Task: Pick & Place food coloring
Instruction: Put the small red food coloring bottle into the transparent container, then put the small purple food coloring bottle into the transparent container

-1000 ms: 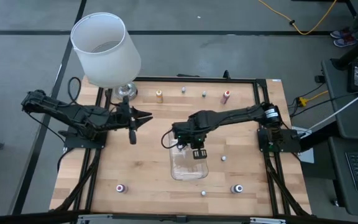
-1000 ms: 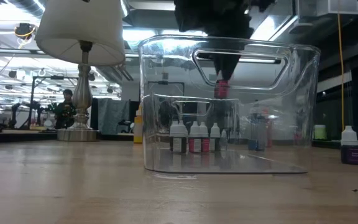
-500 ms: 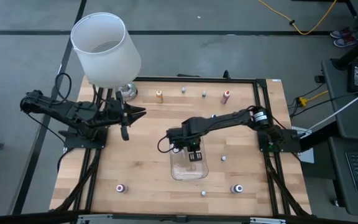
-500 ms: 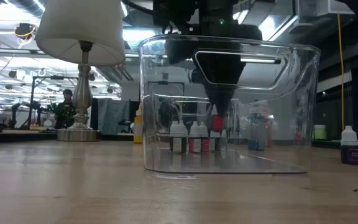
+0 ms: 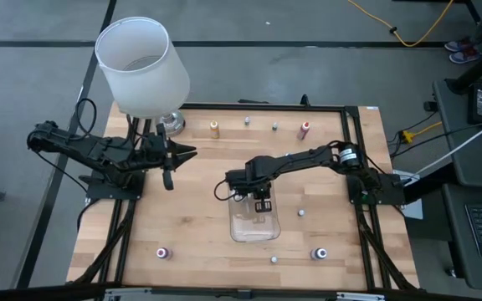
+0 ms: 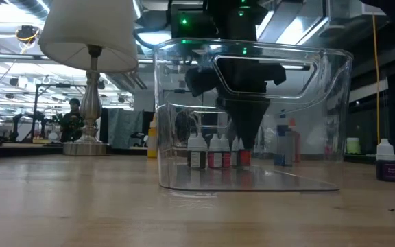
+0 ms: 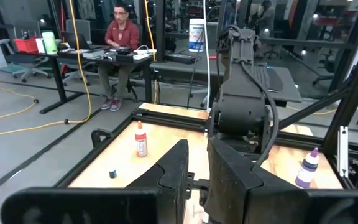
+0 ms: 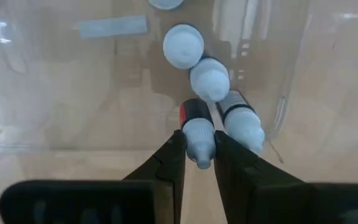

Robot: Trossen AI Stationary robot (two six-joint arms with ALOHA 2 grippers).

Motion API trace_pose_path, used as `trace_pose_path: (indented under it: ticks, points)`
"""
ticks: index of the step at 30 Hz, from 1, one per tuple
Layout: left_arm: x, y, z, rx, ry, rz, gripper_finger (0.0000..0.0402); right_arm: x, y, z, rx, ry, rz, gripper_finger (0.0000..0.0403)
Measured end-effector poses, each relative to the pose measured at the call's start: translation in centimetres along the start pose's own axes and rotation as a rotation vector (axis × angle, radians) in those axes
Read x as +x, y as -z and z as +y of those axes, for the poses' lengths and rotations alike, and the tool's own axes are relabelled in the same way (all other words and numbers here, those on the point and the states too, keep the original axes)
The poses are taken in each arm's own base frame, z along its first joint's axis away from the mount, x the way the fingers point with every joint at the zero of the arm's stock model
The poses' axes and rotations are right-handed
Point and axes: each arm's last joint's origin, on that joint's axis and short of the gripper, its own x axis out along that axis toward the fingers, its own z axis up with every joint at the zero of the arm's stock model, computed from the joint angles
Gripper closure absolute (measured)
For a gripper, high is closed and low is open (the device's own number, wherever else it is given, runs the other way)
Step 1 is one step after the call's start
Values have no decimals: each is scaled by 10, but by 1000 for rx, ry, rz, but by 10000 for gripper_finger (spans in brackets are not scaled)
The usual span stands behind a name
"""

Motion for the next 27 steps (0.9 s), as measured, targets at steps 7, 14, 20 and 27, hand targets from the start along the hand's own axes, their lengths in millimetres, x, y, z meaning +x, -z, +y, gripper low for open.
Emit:
trace_pose_path:
  ticks: [7, 14, 20, 27]
  points:
    - [0, 0, 0, 1, 0, 2, 343, 0, -4, 0, 1, 0, -37, 324]
    - [0, 1, 0, 1, 0, 13, 343, 0, -3, 0, 4, -1, -27, 296]
    - [0, 2, 0, 2, 0, 16, 343, -2, 0, 0, 5, -4, 1, 280]
    - [0, 4, 0, 15, -3, 36, 343, -36, 0, 1, 28, -4, -27, 264]
